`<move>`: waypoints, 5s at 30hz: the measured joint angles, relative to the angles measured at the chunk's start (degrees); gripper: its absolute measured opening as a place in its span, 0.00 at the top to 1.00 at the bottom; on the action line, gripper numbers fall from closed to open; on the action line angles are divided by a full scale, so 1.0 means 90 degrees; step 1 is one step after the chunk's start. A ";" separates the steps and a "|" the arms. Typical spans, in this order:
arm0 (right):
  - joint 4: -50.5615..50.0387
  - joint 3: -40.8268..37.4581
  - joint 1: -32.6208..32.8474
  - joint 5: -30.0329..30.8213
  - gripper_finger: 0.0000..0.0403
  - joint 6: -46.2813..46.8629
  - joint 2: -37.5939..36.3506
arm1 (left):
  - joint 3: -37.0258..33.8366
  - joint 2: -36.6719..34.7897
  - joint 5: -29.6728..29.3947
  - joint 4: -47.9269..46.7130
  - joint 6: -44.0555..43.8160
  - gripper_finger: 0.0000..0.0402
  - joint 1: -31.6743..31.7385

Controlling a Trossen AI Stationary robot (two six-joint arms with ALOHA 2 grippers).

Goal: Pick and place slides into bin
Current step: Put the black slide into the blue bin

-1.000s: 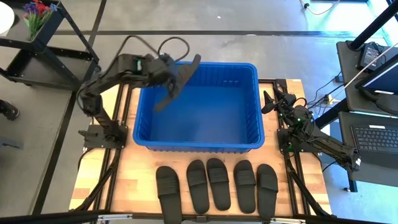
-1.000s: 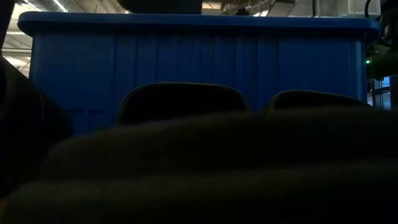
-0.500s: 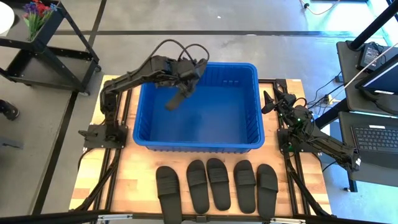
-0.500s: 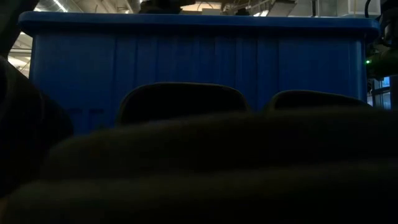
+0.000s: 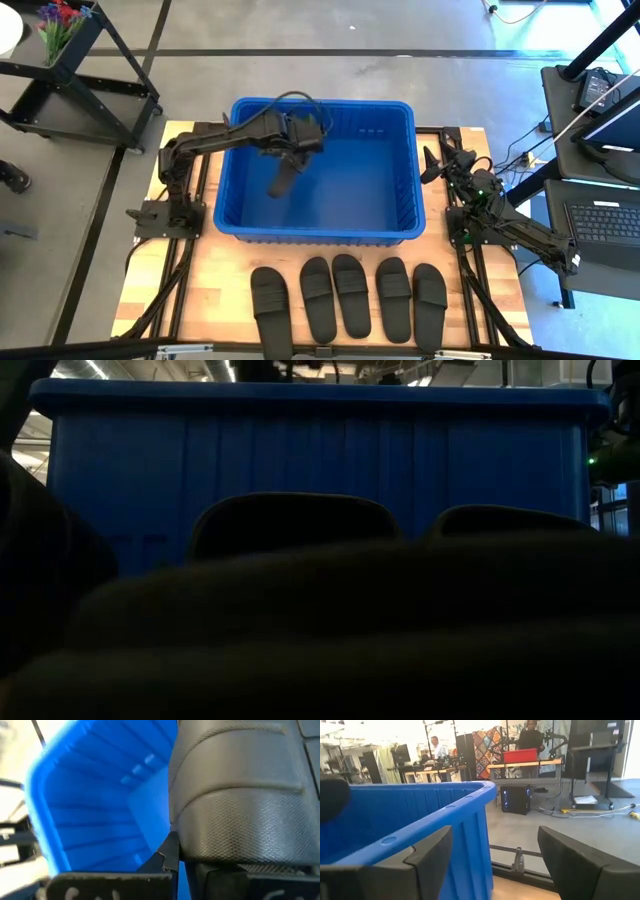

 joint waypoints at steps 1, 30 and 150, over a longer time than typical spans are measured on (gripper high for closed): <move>0.0000 -0.0001 -0.0001 -0.0001 0.27 -0.0033 0.0000 | -0.0124 0.0002 0.0046 -0.0002 -0.0043 0.99 0.0005; -0.0002 -0.0001 0.0000 -0.0001 0.27 -0.0028 0.0000 | -0.2240 0.0002 0.0290 -0.0009 -0.0136 0.99 0.1097; 0.0000 -0.0001 -0.0002 -0.0006 0.27 -0.0330 0.0095 | 0.1263 0.0922 -0.0348 0.3437 -0.0726 0.48 -0.6118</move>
